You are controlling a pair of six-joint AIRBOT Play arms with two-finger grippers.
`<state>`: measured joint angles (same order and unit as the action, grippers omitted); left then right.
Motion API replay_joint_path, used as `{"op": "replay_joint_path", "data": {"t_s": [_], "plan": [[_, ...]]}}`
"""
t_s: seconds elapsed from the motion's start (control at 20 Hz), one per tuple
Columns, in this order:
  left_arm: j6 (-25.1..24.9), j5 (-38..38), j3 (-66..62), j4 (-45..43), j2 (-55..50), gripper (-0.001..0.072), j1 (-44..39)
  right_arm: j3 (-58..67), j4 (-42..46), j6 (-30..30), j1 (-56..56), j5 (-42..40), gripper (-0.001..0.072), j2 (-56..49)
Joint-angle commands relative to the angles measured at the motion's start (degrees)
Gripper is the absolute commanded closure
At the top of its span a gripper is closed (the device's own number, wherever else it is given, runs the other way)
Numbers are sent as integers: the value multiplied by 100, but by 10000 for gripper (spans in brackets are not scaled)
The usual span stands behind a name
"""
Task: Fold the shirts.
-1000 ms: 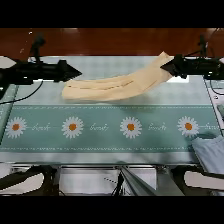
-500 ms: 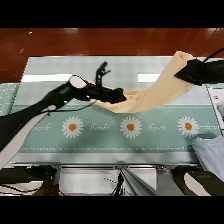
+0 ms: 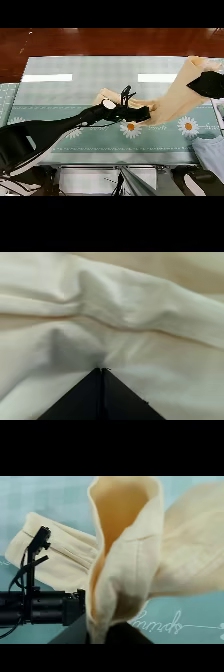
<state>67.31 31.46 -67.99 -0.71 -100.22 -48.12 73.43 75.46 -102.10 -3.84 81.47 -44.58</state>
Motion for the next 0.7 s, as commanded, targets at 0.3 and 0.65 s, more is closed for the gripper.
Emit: {"op": "replay_joint_path", "data": {"t_s": [0.3,0.65], "plan": [[-111,280,-59,-1856,2291,686,2367,0,822,328,-33,-90,669,-566],[96,1425,-59,-2573,4516,685,4778,0,608,-28,-1305,-1576,668,-2015]]}}
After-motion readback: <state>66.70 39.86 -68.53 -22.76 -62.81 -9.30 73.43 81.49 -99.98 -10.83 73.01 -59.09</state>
